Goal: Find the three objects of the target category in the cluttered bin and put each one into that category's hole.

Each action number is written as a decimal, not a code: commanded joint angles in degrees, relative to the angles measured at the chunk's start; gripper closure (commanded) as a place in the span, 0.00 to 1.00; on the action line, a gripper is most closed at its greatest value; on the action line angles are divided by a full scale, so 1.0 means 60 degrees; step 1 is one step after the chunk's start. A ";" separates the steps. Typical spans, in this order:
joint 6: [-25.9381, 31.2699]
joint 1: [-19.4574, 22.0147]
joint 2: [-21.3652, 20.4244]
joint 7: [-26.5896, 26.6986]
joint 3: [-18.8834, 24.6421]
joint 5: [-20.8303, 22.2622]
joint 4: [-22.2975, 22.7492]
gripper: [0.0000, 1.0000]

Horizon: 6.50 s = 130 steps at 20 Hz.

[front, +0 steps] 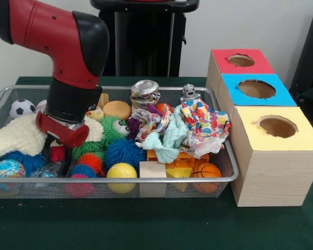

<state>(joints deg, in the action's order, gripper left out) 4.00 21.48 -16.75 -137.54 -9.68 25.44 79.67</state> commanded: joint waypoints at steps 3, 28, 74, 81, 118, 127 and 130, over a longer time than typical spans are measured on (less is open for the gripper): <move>0.0704 -0.0147 0.0038 -0.0570 -0.0584 -0.0116 0.0207 0.00; -0.0172 0.0393 0.0461 -0.0283 -0.0137 0.0176 -0.0185 0.00; -0.0716 0.1396 0.0892 0.0368 0.0570 0.0527 -0.0566 1.00; -0.0736 0.1349 0.0833 0.0238 0.0482 0.0414 -0.0530 1.00; 0.1735 0.3874 -0.2609 -0.0997 0.4791 -0.2291 0.5744 1.00; 0.0275 0.4360 -0.2979 -0.2201 0.5657 -0.3760 0.6751 1.00; -0.0248 0.4532 -0.2946 -0.2409 0.6061 -0.4165 0.6784 1.00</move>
<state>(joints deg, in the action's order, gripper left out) 4.52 47.82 -33.92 -137.56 18.07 6.40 114.85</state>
